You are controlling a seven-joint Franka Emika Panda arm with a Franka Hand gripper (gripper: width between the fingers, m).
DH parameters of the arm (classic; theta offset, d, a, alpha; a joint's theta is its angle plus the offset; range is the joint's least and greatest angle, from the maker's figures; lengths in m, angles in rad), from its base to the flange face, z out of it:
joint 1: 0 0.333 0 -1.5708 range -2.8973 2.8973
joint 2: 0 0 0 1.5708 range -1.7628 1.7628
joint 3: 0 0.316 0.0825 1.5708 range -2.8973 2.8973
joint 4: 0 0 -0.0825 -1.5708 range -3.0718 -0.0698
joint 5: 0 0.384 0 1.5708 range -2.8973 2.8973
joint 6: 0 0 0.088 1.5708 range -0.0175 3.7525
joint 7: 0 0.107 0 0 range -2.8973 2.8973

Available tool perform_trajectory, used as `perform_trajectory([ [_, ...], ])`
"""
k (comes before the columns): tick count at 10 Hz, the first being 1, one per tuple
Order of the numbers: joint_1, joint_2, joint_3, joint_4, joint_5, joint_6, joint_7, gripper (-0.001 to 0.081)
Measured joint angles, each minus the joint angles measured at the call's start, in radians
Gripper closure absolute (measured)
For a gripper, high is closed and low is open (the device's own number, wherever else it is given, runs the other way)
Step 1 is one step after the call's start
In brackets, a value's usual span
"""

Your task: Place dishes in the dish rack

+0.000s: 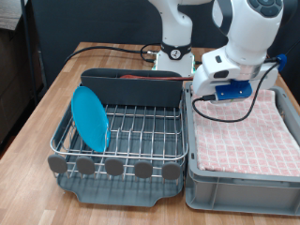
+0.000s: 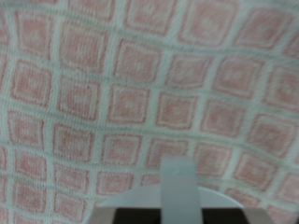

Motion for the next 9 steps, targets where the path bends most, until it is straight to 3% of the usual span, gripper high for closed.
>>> perform_trajectory([
  [5, -0.005, -0.071, -0.065, 0.029, -0.102, 0.135, 0.108, 0.0734],
  [6, -0.005, -0.069, -0.064, 0.028, -0.099, 0.124, 0.103, 0.0734],
  [8, -0.005, -0.057, -0.075, 0.032, -0.209, 0.228, 0.185, 0.0734],
  [9, -0.005, -0.045, -0.084, 0.052, -0.24, 0.238, 0.211, 0.0734],
])
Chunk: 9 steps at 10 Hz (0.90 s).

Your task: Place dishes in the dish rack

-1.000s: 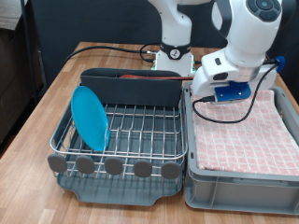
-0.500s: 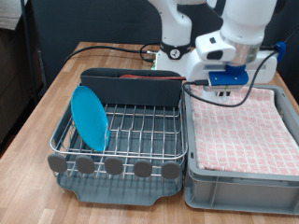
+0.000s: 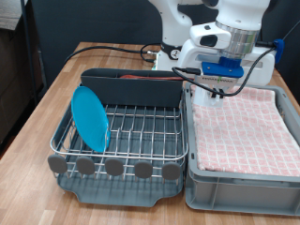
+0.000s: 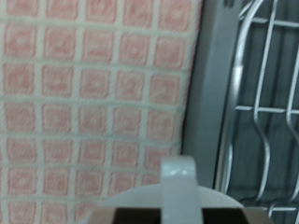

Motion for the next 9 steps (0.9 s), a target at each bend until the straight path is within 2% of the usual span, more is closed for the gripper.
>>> perform_trajectory([
  [5, -0.011, 0.063, -0.047, 0.184, 0.016, -0.077, 0.007, 0.0734],
  [8, -0.017, 0.147, -0.067, 0.317, 0.055, -0.091, 0.027, 0.0734],
  [9, -0.016, 0.147, -0.067, 0.316, 0.054, -0.091, 0.024, 0.0734],
])
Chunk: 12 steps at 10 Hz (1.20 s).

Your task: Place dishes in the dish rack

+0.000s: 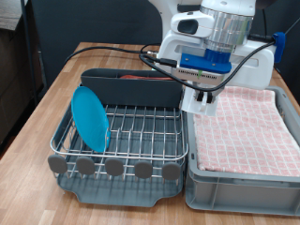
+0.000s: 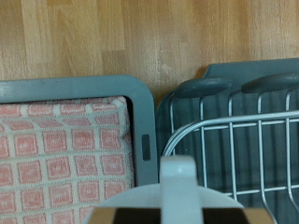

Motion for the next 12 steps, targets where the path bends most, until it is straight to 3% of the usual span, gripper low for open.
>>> perform_trajectory([
  [3, 0.0, 0.007, -0.002, 0.002, 0.002, 0.059, 0.0, 0.0734],
  [12, -0.014, 0.088, -0.039, 0.087, 0.032, 0.079, 0.005, 0.0734],
])
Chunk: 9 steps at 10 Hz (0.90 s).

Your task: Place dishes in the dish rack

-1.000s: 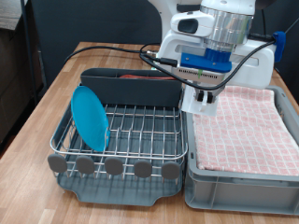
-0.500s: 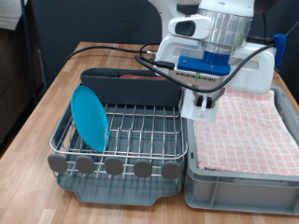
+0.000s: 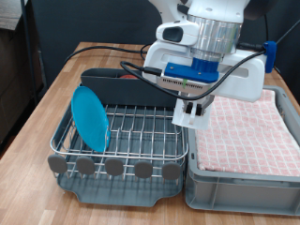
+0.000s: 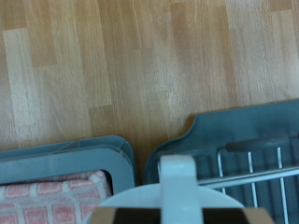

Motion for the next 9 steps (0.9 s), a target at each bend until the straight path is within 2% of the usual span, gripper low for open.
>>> perform_trajectory([
  [5, -0.013, 0.072, -0.006, 0.075, 0.02, -0.006, -0.037, 0.0734],
  [9, -0.014, 0.103, -0.006, 0.089, 0.046, -0.015, -0.041, 0.0734],
])
